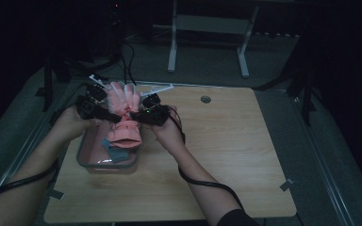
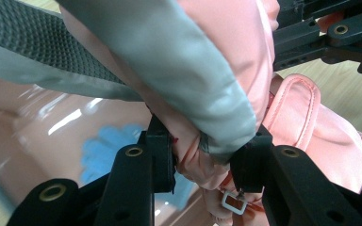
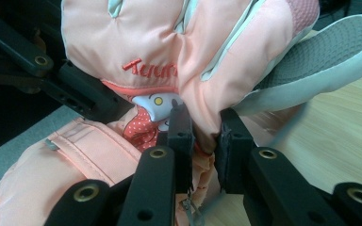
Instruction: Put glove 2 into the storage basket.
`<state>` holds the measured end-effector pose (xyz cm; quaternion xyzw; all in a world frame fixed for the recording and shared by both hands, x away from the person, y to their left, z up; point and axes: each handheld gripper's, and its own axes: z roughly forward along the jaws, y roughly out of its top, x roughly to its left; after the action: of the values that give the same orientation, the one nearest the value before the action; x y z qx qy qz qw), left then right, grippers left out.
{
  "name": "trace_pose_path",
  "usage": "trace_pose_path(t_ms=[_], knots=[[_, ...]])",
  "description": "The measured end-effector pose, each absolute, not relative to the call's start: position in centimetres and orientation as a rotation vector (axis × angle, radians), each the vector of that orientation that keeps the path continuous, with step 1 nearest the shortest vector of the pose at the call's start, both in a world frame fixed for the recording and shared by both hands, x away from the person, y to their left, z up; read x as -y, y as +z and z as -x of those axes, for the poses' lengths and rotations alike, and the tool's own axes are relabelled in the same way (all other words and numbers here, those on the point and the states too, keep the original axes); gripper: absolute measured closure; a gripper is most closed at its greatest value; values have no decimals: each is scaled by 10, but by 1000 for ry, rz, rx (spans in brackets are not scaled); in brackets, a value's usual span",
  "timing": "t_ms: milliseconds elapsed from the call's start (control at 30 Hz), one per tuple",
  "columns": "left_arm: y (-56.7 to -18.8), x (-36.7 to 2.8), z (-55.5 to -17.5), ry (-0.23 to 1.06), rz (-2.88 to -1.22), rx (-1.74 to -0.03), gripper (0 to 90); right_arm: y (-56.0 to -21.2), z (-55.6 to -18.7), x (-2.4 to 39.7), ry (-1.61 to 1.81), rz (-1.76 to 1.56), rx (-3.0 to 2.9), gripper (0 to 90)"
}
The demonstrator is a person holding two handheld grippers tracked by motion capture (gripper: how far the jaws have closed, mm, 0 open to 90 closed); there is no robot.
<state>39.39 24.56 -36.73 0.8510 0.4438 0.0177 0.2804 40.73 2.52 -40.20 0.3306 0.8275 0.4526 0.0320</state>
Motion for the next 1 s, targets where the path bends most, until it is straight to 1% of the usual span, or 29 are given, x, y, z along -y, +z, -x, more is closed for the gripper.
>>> trace_pose_path(t_ms=[167,467,600,900,1000], knots=[[-386,-264,-401,28,-2310,-1227,657,-423,-411,-49,1414,-1046,-2544,782],[-437,-273,-408,-104,-2328,-1301,656,-473,-416,-66,1324,-1165,-2637,780],[-451,-275,-405,-145,-2322,-1311,654,-484,-411,-68,1276,-1180,-2668,778],[-476,-278,-403,-224,-2284,-1343,650,-496,-408,-72,1147,-1182,-2731,766],[-480,-281,-406,-235,-2262,-1365,633,-496,-410,-76,1108,-1177,-2731,740]])
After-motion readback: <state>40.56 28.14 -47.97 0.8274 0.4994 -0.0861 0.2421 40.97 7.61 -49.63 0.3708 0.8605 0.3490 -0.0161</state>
